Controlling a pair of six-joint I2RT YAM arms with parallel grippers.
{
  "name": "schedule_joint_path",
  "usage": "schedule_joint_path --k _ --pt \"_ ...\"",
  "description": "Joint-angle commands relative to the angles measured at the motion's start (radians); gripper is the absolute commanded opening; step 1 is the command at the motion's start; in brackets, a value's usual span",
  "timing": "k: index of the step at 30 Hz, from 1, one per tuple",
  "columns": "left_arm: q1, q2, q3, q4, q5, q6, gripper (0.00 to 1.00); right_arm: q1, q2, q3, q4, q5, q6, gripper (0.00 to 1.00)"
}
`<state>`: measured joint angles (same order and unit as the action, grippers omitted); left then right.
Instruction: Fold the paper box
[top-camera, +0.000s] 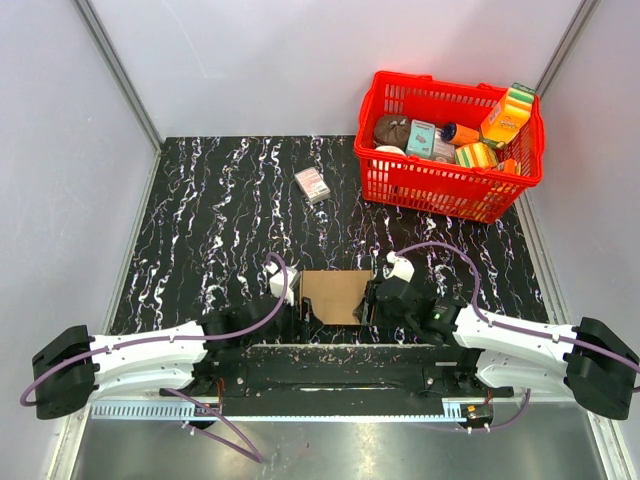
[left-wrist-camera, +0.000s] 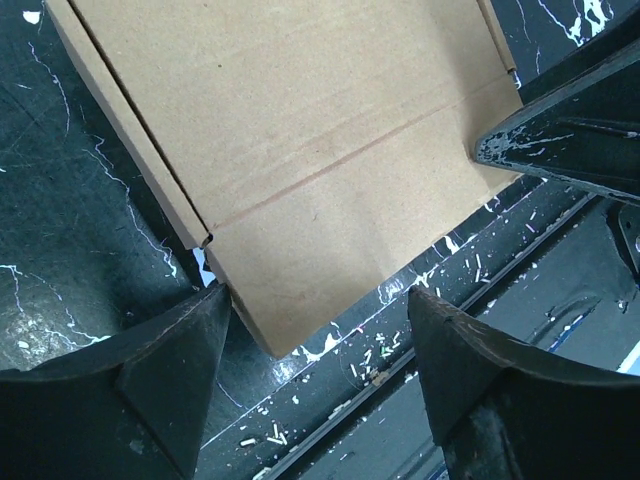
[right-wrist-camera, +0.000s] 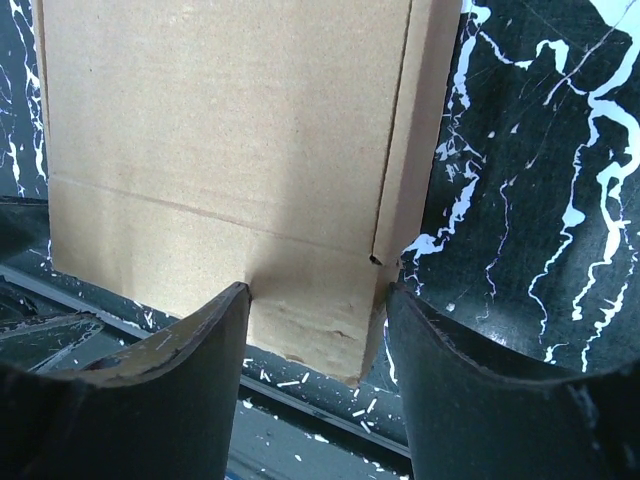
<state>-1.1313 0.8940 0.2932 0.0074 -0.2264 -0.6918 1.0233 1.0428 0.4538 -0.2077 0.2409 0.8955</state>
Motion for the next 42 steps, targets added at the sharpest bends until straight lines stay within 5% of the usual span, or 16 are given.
schedule_joint_path --k 1,36,42 --pt "-0.005 0.0 0.035 0.066 0.028 -0.009 0.75 0.009 -0.017 -0.003 0.03 -0.014 0.013 0.62" --pt "-0.004 -0.001 0.05 -0.026 -0.034 0.018 0.74 0.008 -0.067 -0.003 -0.055 0.014 0.003 0.67" --pt "-0.005 0.0 0.054 -0.024 -0.031 0.021 0.74 0.008 -0.098 0.008 -0.091 0.006 -0.003 0.61"
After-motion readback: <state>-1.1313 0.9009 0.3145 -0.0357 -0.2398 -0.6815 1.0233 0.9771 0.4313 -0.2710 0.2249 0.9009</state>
